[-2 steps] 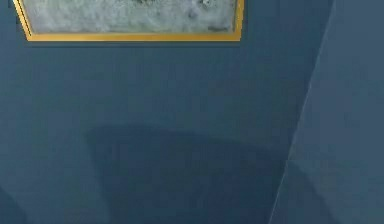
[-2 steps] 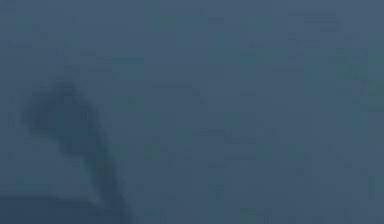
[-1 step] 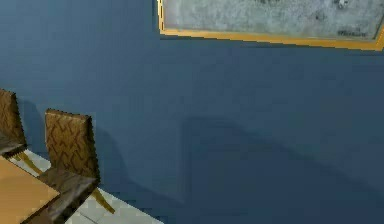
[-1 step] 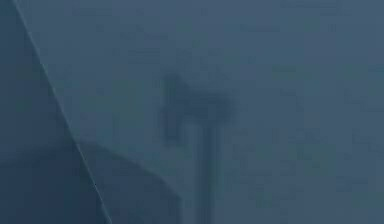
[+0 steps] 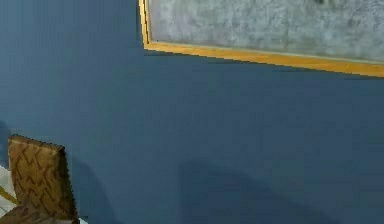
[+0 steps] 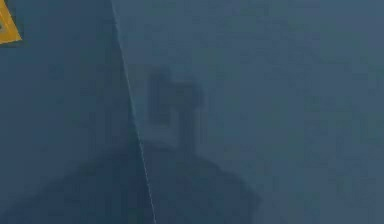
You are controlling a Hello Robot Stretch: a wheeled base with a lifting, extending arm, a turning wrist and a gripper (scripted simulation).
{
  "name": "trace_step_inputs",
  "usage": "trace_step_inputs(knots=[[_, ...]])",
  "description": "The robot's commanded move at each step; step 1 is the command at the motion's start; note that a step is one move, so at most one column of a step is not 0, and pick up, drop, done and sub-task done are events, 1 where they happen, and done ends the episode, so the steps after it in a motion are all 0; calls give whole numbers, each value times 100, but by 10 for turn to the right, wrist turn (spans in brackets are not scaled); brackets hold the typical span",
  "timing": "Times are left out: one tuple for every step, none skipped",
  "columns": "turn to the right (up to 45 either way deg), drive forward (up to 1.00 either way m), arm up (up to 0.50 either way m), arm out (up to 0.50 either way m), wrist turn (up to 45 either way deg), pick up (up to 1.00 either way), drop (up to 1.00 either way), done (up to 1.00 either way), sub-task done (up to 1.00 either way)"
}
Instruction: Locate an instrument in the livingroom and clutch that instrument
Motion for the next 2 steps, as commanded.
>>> trace_step_inputs(knots=[[-450,0,0,0,0,0,0,0,0],[-300,0,0,0,0,0,0,0,0]])
